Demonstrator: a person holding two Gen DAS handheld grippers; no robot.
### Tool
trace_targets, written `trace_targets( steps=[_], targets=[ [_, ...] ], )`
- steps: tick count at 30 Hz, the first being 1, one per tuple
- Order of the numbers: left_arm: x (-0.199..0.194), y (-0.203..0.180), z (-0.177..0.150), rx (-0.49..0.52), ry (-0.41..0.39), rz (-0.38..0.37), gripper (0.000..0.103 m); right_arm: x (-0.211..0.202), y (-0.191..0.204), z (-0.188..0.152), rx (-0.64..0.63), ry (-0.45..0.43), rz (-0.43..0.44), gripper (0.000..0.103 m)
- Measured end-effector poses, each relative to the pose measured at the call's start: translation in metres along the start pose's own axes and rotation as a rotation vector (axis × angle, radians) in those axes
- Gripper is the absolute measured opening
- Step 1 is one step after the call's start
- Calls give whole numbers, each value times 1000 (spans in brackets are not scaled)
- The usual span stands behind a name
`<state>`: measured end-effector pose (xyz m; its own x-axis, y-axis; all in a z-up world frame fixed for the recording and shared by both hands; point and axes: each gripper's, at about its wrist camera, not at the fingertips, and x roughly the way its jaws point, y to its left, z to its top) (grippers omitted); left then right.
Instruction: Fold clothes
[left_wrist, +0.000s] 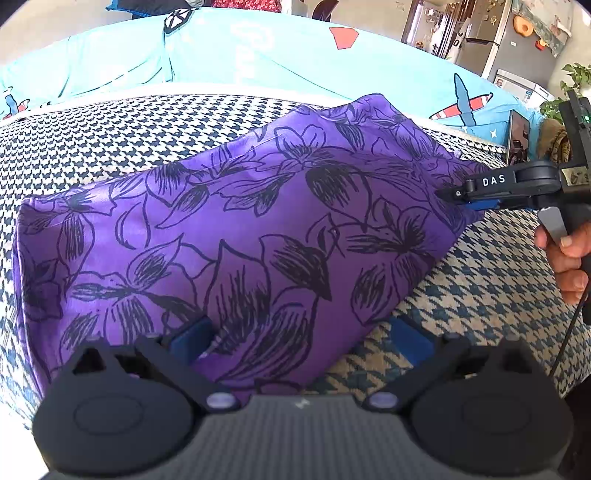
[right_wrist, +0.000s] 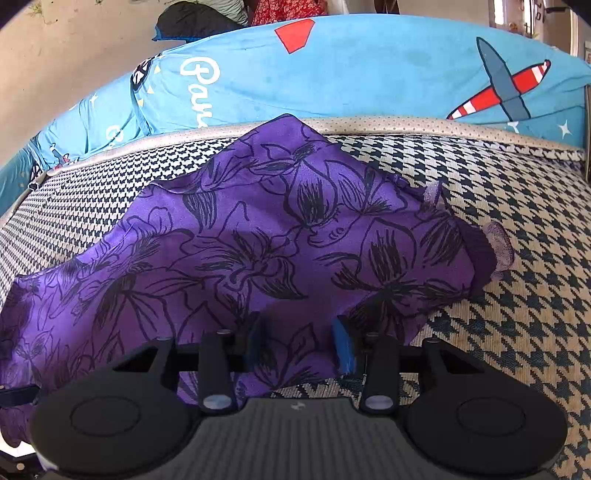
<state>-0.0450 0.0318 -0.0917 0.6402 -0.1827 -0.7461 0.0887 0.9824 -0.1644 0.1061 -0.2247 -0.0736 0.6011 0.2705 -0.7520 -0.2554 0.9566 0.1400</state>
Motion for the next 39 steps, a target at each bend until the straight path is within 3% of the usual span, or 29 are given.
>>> trace_targets(
  steps=[7,16,24,31,39],
  targets=[
    [-20,12,-7,-117,-77,-27,103,-31,12,0,-13,-96,5,41],
    [-40,29,-18,-233,-149,48,103,-47,39,-15,-32,-110,101,41],
    [-40,52,-29,-346,-130,91,103,-34,55,-31,-97,-62,95,41],
    [-39,69,-34,-425,-123,68,103,-23,68,-44,-155,-16,87,42],
    [-52,91,-39,-566,-189,59,103,-26,79,-54,-196,-29,57,44]
  ],
)
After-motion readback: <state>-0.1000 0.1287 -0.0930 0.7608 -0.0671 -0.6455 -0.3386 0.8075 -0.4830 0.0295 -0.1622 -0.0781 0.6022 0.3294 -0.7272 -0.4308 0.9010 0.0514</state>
